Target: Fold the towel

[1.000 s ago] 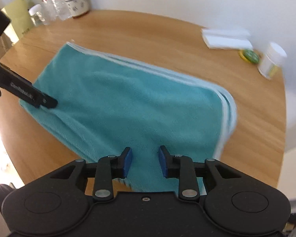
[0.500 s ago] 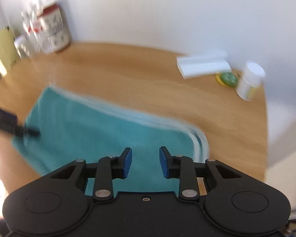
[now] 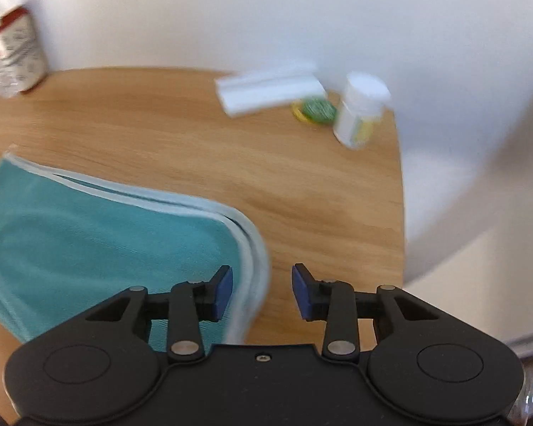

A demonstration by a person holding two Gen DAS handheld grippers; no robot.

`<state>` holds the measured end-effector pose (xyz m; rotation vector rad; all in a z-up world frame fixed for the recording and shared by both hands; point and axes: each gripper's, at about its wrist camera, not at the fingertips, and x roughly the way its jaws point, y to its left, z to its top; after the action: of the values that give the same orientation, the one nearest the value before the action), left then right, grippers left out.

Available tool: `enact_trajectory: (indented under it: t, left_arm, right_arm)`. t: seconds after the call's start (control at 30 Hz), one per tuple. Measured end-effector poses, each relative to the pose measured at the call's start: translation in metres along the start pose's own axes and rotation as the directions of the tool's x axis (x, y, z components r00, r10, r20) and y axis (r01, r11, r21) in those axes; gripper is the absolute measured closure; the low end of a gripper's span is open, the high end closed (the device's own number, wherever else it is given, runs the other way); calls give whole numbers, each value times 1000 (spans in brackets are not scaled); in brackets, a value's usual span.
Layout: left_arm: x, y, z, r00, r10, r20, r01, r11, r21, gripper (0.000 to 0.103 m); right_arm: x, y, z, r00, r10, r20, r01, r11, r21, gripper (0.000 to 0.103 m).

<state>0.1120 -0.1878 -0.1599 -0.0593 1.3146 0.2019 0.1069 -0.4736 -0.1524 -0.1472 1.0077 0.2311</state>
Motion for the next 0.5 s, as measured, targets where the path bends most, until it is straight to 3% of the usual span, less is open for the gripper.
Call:
enact_trajectory:
  t: [0.17, 0.3, 0.43, 0.5]
  left_arm:
    - [-15, -3, -7, 999, -6, 36, 7, 999, -32, 0]
    - [-22, 7, -15, 999, 8, 43, -7, 999, -40, 0]
    - [-18, 9, -26, 999, 44, 28, -45, 998, 48, 0]
    - [-12, 9, -31, 998, 63, 18, -65, 995, 82, 0]
  right_arm:
    - [-10, 58, -4, 970, 240, 34, -236, 968, -88, 62]
    - [-9, 117, -10, 908, 419, -14, -414, 891, -187, 62]
    - [5, 145, -13, 905, 422, -56, -423, 873, -244, 62]
    - [14, 149, -15, 921, 382, -76, -388, 882, -267, 63]
